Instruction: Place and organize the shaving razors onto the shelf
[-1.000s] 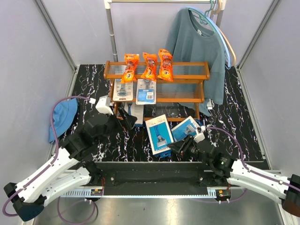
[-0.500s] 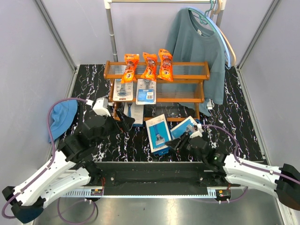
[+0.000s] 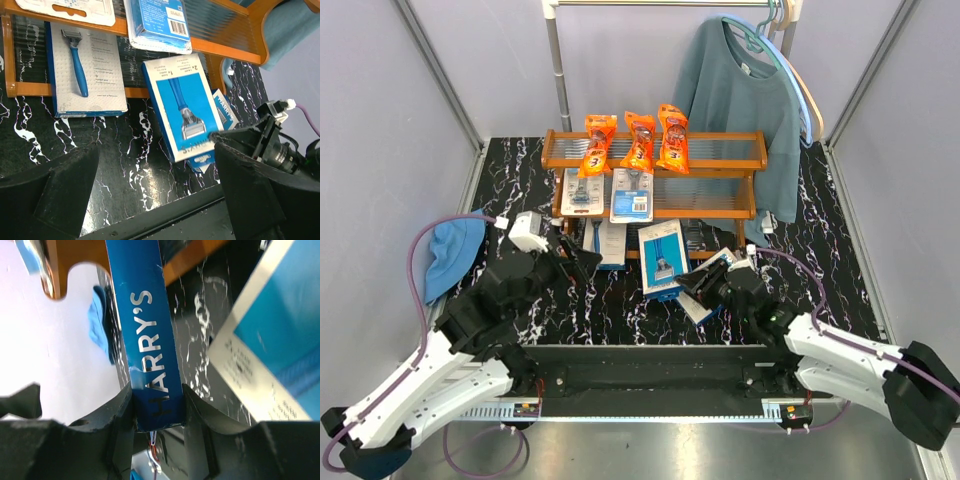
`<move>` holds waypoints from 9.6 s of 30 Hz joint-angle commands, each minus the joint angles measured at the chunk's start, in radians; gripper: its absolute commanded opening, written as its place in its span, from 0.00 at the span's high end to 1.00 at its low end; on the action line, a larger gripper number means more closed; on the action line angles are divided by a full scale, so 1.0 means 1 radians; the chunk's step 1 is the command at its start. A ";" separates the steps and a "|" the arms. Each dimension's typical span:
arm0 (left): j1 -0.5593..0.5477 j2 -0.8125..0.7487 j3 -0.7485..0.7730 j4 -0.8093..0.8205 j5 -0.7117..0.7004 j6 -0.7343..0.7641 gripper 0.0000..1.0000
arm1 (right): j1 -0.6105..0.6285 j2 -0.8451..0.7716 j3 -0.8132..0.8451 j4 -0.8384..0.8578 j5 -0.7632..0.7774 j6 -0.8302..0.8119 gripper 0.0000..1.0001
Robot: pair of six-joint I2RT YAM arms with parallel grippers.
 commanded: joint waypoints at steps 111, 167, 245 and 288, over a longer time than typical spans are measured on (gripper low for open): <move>0.004 -0.105 -0.105 -0.045 0.067 0.038 0.01 | -0.155 0.610 0.299 0.254 -0.191 -0.106 0.00; -0.169 0.441 0.047 0.341 0.286 0.061 0.01 | -0.120 -0.262 -0.037 -0.640 0.161 0.229 0.20; -0.004 0.459 -0.056 0.558 0.857 -0.002 0.80 | -0.118 -0.379 0.345 -0.665 -0.412 -0.479 0.35; 0.049 0.495 -0.143 1.006 0.883 -0.321 0.43 | -0.118 -0.645 -0.011 -0.249 -0.505 -0.216 0.83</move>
